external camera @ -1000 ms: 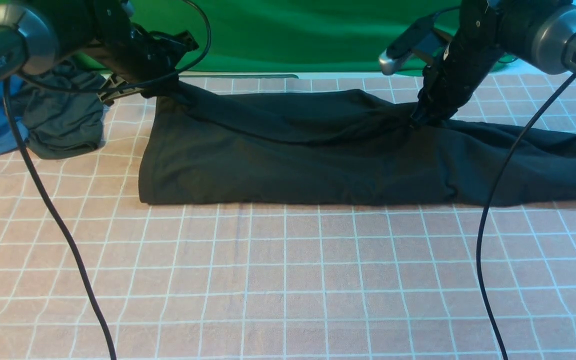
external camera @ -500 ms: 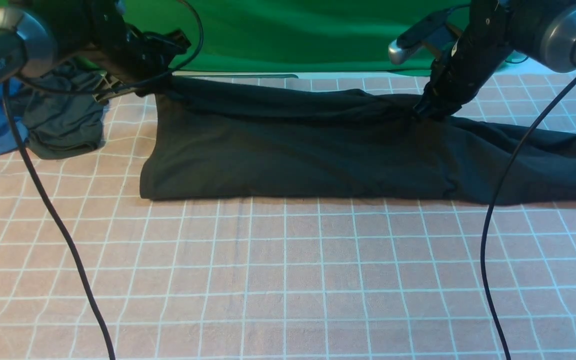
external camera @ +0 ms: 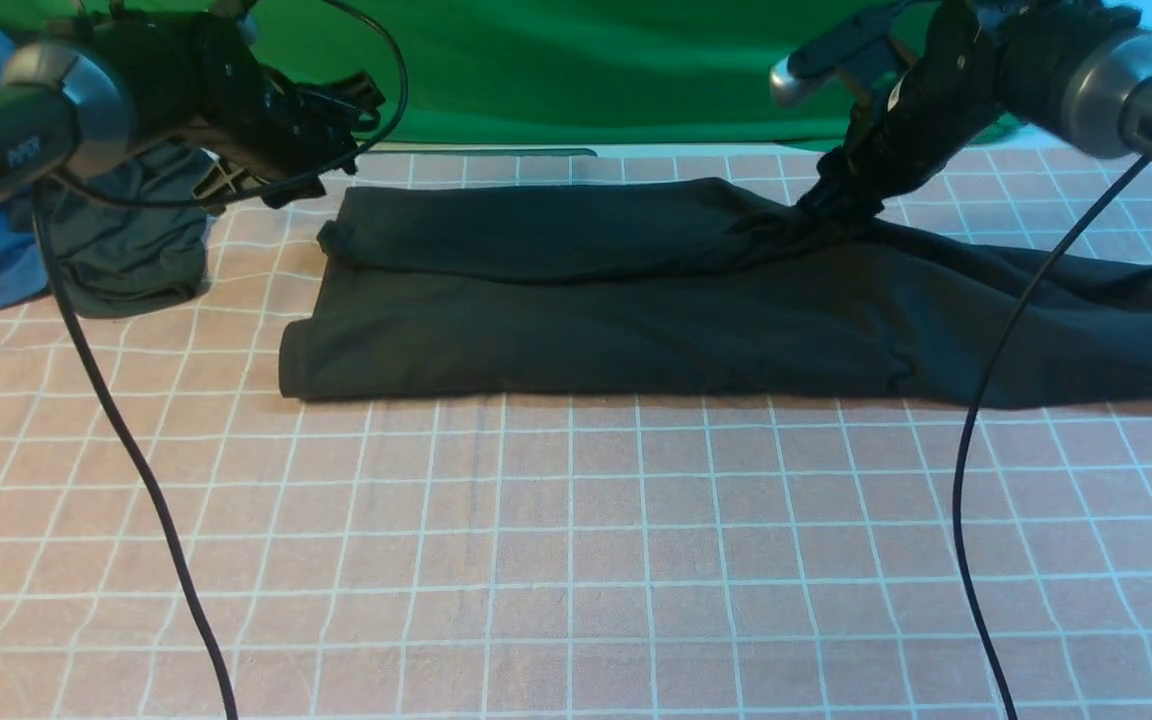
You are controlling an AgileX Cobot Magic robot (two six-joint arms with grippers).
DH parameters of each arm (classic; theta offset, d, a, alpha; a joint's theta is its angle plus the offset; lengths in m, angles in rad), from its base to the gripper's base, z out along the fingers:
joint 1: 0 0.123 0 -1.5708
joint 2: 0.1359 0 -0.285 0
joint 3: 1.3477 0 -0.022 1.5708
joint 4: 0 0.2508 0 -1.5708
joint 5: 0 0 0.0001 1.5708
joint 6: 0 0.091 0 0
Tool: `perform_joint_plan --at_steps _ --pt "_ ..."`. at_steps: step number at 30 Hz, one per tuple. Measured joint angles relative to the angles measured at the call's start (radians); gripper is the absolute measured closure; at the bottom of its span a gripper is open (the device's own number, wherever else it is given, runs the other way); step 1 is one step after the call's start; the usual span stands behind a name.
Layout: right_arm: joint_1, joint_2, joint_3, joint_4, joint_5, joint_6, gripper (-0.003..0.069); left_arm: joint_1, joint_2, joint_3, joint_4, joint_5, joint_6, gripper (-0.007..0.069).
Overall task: Fold a long-sleeved shirt over a pink coffee tablecloth.
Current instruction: 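Fold the black garment in half by bringing its near edge over to the far edge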
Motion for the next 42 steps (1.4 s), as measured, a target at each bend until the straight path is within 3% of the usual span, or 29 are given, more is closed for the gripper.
perform_joint_plan --at_steps 3,4,5,8,9,11,15,21,35,42 --pt "0.000 -0.042 -0.011 0.027 0.089 0.008 0.0393 0.004 -0.031 0.000 0.006 0.057 0.000 0.0244" --pt "0.000 -0.074 -0.015 0.073 0.137 0.003 0.0459 0.006 -0.057 -0.001 -0.005 0.108 0.010 0.0248" --pt "0.000 -0.092 -0.019 0.122 0.164 -0.020 0.0531 0.006 -0.076 -0.001 -0.034 0.155 0.037 0.0270" --pt "0.000 -0.116 -0.021 0.274 0.202 -0.104 0.0608 -0.001 -0.105 -0.007 -0.124 0.231 0.147 0.0363" --pt "0.003 -0.112 -0.021 0.362 0.215 -0.142 0.0617 -0.016 -0.111 -0.009 -0.179 0.269 0.233 0.0461" --pt "0.012 -0.090 -0.021 0.418 0.224 -0.159 0.0620 -0.040 -0.106 -0.009 -0.217 0.307 0.289 0.0561" --pt "0.028 -0.011 -0.021 0.437 0.231 -0.173 0.0620 -0.087 -0.061 -0.010 -0.268 0.359 0.333 0.0611" --pt "0.049 0.076 -0.019 0.441 0.208 -0.174 0.0620 -0.134 0.017 -0.010 -0.331 0.342 0.380 0.0611" --pt "0.081 0.142 -0.019 0.446 -0.023 -0.177 0.0620 -0.141 0.059 -0.010 -0.350 0.219 0.372 0.0611" --pt "0.073 0.159 -0.019 0.440 -0.377 -0.174 0.0620 -0.141 0.059 -0.010 -0.389 0.214 0.371 0.0611"
